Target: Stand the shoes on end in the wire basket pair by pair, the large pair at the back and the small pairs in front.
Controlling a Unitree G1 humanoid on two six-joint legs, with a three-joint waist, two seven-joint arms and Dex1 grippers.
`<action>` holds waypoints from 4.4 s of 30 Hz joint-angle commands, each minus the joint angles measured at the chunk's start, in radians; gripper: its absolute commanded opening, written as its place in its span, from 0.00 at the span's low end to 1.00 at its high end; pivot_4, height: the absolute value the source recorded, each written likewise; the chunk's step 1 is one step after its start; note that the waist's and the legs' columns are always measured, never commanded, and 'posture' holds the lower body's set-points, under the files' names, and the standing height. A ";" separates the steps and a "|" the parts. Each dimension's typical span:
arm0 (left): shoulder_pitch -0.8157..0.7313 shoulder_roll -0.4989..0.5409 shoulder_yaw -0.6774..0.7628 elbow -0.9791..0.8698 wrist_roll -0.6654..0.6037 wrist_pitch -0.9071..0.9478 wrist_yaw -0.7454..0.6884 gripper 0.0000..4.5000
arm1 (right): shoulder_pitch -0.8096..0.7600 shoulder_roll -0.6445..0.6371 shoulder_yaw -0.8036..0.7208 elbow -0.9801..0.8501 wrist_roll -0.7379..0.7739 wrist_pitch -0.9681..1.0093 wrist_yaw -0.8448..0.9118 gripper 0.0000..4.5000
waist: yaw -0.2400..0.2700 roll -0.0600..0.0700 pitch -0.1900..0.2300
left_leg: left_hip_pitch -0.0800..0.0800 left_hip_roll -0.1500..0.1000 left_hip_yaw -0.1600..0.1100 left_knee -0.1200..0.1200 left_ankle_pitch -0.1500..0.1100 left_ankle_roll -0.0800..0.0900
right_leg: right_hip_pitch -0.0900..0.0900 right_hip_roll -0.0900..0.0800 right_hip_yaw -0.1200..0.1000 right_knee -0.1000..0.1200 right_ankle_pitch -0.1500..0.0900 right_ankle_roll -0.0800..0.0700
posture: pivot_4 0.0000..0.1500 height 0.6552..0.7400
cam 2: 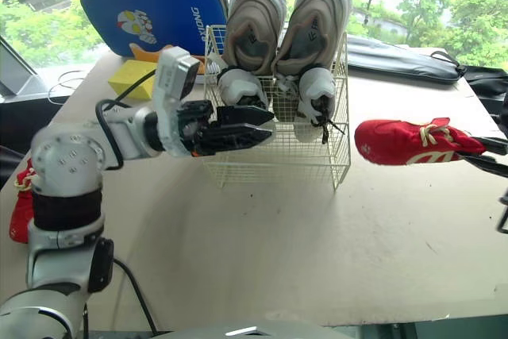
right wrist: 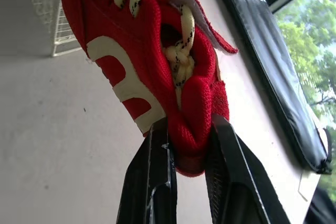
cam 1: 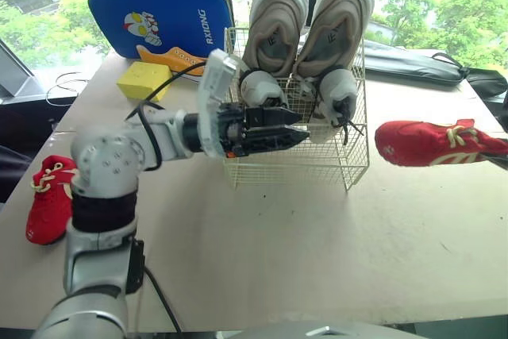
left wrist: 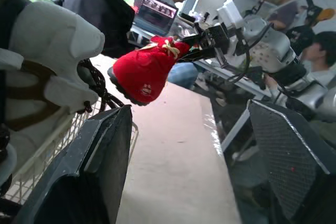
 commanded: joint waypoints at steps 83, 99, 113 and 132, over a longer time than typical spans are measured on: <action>0.073 -0.125 0.023 -0.082 0.294 -0.366 -0.180 0.96 | -0.862 0.519 0.629 -0.110 1.267 0.860 -1.022 0.00 | 0.000 -0.004 0.001 | -0.006 -0.006 -0.004 -0.002 0.001 0.001 | -0.003 -0.008 -0.006 0.000 0.003 -0.005 | 1.00 1.00; 0.569 0.166 0.262 -0.408 0.213 -0.399 -0.260 0.96 | -0.526 0.464 0.574 -0.233 0.527 0.358 -0.572 0.00 | 0.002 -0.002 0.002 | -0.004 -0.002 -0.002 -0.003 0.001 0.000 | -0.004 -0.007 -0.006 -0.001 0.002 -0.004 | 1.00 1.00; 0.604 0.141 0.233 -0.377 0.261 -0.509 -0.220 0.96 | -0.403 0.589 0.752 -0.006 0.109 -0.039 -0.390 0.00 | 0.000 -0.002 0.002 | -0.002 -0.001 -0.001 -0.003 0.002 -0.001 | -0.003 -0.005 -0.004 -0.001 0.002 -0.004 | 1.00 1.00; 0.758 0.175 0.311 -0.467 0.187 -0.503 -0.155 0.98 | -0.400 0.725 0.855 0.219 0.005 -0.121 -0.354 0.58 | -0.010 -0.003 0.001 | 0.004 0.000 0.001 -0.005 0.001 -0.001 | -0.001 -0.004 0.000 0.001 0.002 -0.004 | 1.00 1.00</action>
